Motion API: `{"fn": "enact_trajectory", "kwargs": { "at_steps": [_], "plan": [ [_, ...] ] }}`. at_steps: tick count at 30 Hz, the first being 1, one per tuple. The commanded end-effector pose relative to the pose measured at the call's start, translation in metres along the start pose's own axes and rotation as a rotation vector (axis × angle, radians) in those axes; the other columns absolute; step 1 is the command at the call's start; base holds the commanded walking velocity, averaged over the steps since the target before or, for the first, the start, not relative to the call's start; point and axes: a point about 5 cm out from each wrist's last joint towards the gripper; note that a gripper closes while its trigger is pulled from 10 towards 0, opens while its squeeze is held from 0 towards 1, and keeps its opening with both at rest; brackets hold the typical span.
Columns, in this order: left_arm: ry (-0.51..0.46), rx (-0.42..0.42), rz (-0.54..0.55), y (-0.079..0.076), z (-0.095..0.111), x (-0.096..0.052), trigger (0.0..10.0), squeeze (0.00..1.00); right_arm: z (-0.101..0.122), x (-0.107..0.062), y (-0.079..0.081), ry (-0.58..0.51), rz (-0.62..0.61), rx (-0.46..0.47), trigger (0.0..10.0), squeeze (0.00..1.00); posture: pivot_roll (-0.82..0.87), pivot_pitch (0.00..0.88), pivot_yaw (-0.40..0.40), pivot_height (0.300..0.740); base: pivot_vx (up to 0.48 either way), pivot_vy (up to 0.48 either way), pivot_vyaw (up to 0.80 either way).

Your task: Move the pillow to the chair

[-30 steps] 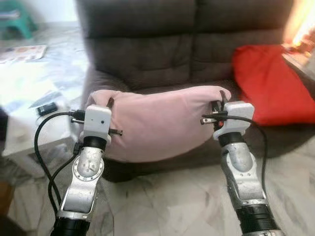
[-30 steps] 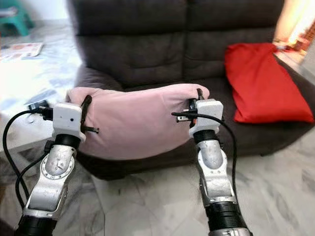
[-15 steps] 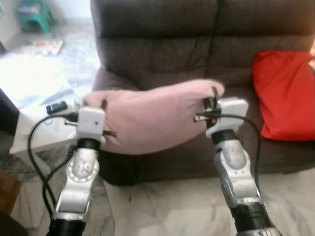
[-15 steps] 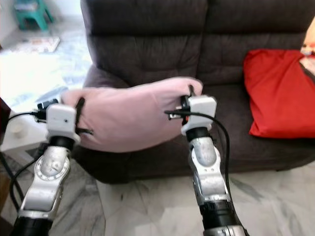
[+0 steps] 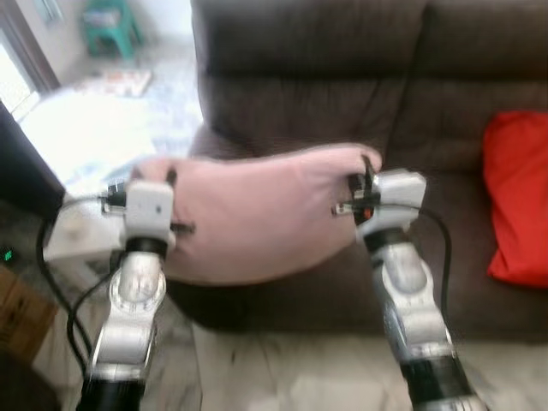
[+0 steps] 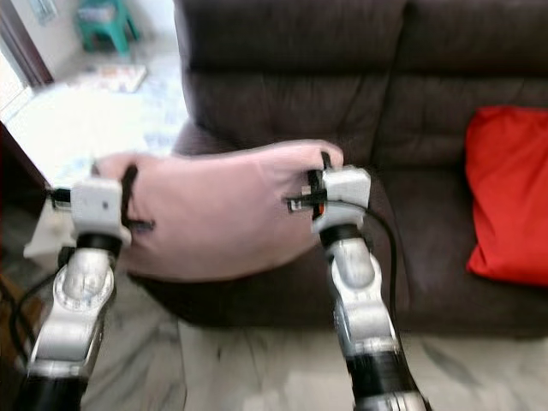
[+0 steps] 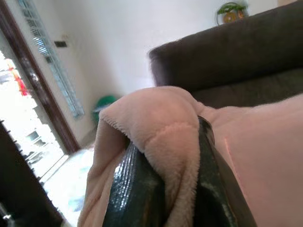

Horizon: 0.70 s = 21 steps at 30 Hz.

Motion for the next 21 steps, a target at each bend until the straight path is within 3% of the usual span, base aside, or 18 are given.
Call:
{"fn": "enact_trajectory", "kwargs": {
  "at_steps": [1, 12, 17, 21],
  "plan": [
    [-0.061, 0.017, 0.010, 0.0049, 0.0125, 0.0034, 10.0, 0.00, 0.0188, 0.0075, -0.0052, -0.088, -0.031, 0.015, 10.0, 0.00, 0.06, 0.059, -0.001, 0.740, 0.304, 0.000, 0.00],
    [-0.048, 0.009, 0.004, 0.0053, 0.0111, 0.0029, 10.0, 0.00, 0.0149, 0.0093, -0.0071, -0.051, -0.048, 0.028, 10.0, 0.00, 0.06, 0.053, -0.002, 0.740, 0.306, 0.000, 0.00],
    [-0.044, 0.006, -0.004, 0.0038, 0.0101, 0.0029, 10.0, 0.00, 0.0159, 0.0088, -0.0048, -0.065, -0.034, 0.047, 10.0, 0.00, 0.05, 0.051, -0.001, 0.740, 0.306, 0.000, -0.78],
    [-0.042, 0.004, -0.007, 0.0037, 0.0095, 0.0031, 10.0, 0.00, 0.0170, 0.0084, -0.0039, -0.072, -0.031, 0.030, 10.0, 0.00, 0.05, 0.043, 0.000, 0.740, 0.302, 0.000, 0.00]
  ]
}}
Point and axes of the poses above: a point about 5 cm out from each wrist's last joint towards the gripper, its own x axis pointing out of the wrist towards the gripper, its own z axis along the axis of the wrist's last joint, y = z × x, and after that the axes turned 13 degrees about -x, right-handed
